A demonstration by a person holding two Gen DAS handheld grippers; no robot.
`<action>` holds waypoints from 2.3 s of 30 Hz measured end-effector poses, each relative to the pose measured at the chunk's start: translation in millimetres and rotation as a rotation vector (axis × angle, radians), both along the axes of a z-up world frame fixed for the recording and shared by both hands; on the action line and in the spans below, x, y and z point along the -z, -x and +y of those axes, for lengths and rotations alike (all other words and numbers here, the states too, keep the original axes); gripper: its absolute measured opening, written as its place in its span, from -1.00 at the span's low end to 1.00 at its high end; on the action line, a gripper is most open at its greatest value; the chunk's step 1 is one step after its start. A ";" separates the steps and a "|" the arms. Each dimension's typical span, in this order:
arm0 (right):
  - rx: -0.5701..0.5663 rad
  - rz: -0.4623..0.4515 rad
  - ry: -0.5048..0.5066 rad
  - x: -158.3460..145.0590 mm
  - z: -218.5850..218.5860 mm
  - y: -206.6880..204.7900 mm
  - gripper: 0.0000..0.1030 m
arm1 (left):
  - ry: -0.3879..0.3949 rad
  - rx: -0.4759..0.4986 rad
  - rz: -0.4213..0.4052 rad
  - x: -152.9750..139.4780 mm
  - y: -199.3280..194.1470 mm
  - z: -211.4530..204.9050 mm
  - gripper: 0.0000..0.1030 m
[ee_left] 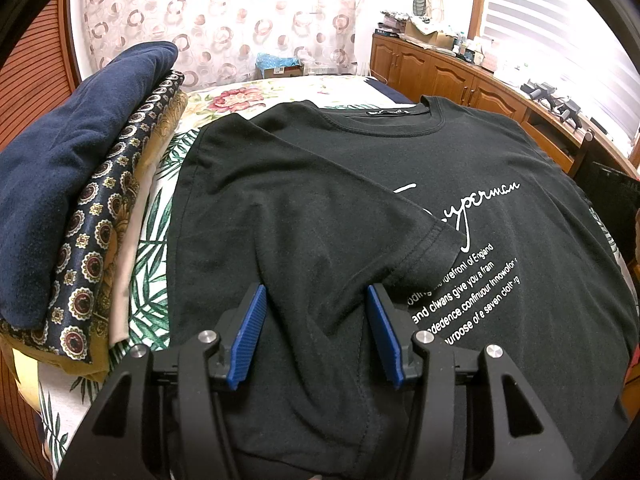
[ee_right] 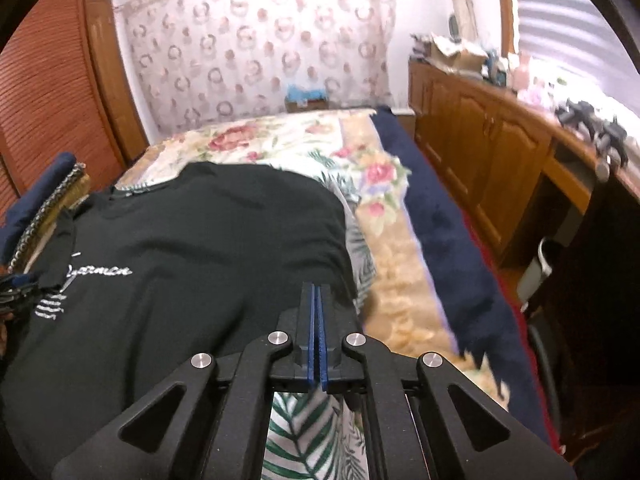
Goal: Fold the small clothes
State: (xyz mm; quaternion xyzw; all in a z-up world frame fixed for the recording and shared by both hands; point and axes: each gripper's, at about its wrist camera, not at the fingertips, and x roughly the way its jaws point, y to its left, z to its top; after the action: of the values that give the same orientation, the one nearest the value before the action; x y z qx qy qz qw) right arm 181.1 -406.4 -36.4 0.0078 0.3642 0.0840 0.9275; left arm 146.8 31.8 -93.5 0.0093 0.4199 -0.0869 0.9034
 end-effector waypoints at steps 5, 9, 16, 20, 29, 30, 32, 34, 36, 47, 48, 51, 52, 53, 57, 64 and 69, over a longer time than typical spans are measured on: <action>0.013 0.019 0.004 0.2 1.2 -9.2 -0.80 | 0.000 0.000 0.000 0.1 0.4 -0.5 -0.01; 0.039 0.123 -0.011 29.4 -6.8 -32.4 -0.31 | -0.001 0.000 0.000 -0.2 0.1 -0.2 -0.01; 0.007 0.169 -0.122 37.5 -15.3 -37.5 -0.81 | 0.000 0.000 0.000 0.1 0.1 -0.4 -0.01; -0.008 0.132 -0.009 29.1 -1.8 -30.9 -0.96 | -0.001 0.000 0.000 0.2 -0.1 -0.1 -0.01; -0.006 -0.048 0.104 -13.0 19.3 -18.7 -0.98 | 0.000 0.000 0.000 0.4 0.1 -0.3 -0.01; -0.019 -0.054 0.107 -16.3 21.8 -21.3 -0.98 | 0.000 0.000 0.000 0.5 0.3 -0.6 -0.01; -0.045 -0.070 0.102 -23.2 30.1 -19.4 -0.98 | 0.000 0.000 0.000 0.4 0.2 -0.4 -0.01; -0.076 -0.090 0.092 -30.6 39.6 -15.8 -0.98 | 0.000 0.000 0.000 0.4 0.2 -0.3 -0.01; -0.136 -0.114 0.079 -39.1 56.3 -5.6 -0.98 | 0.000 0.000 0.000 0.6 0.5 -0.9 -0.01; -0.289 0.053 0.088 18.0 113.2 21.2 -0.61 | -0.004 -0.001 -0.001 0.4 0.5 -0.3 0.00; -0.288 0.057 0.086 19.5 111.2 23.0 -0.47 | -0.003 -0.001 0.000 0.5 0.0 0.2 0.00; -0.254 0.027 0.074 12.4 94.2 32.0 0.00 | 0.001 0.000 0.000 0.2 -0.6 -0.3 0.00; -0.244 0.012 0.072 10.0 91.0 37.6 0.02 | -0.001 0.000 0.001 0.2 -0.7 -0.7 0.00; -0.227 -0.004 0.073 4.9 82.6 39.5 0.04 | -0.008 0.001 0.000 0.1 -0.5 -1.7 0.00; -0.120 -0.005 0.086 0.7 50.2 25.0 0.04 | 0.000 -0.016 0.004 -2.5 2.4 0.5 0.00; -0.036 0.123 0.076 36.4 24.6 -19.9 0.04 | 0.040 -0.009 -0.120 -38.3 29.9 -1.0 0.00; -0.023 0.121 0.107 42.5 24.1 -24.7 -0.40 | 0.051 -0.009 -0.189 -61.4 47.3 -6.4 0.00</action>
State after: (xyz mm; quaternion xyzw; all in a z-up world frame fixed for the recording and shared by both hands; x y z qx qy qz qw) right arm 205.7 -382.3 -78.9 -0.0410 0.4236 0.0746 0.9018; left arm 99.5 25.4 -32.1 -0.0073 0.3304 -0.0920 0.9393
